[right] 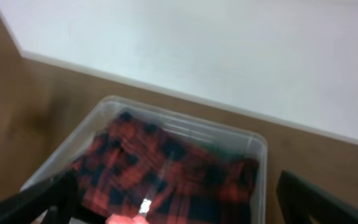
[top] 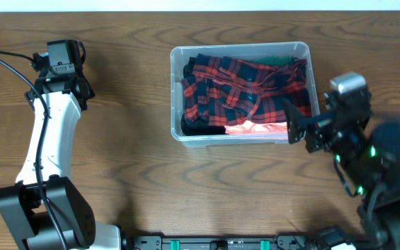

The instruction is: Pack container

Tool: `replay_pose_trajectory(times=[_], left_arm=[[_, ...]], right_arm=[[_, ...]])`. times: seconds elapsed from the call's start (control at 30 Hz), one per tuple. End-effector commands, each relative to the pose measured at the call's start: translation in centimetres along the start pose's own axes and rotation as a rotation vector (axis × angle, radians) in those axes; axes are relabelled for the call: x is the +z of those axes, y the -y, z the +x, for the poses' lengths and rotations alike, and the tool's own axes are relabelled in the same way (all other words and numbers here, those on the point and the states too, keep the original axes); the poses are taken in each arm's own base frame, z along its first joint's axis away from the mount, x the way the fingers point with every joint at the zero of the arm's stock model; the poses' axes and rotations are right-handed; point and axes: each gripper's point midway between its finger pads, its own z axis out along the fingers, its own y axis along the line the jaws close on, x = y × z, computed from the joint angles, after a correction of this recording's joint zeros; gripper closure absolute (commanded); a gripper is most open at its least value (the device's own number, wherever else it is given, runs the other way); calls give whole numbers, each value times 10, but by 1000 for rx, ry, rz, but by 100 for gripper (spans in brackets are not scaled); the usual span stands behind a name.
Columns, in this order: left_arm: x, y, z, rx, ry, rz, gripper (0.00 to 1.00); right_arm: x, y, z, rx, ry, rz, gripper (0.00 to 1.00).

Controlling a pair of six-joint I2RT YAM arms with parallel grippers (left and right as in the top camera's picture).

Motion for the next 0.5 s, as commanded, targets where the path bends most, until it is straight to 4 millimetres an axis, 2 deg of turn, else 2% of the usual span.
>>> replay_pose_trajectory(times=[0.0,0.2,0.47], left_arm=[[-6,-6,-8,-5,22,-13,2],[-6,-6,-8,-5,22,-13,2],[-6,-6,-8,-5,22,-13,2]], right_arm=[[3,16,42,-3,25,63,1],[19,25,101,-1,171,92,1],[16,25,144,-5,265,95,1]])
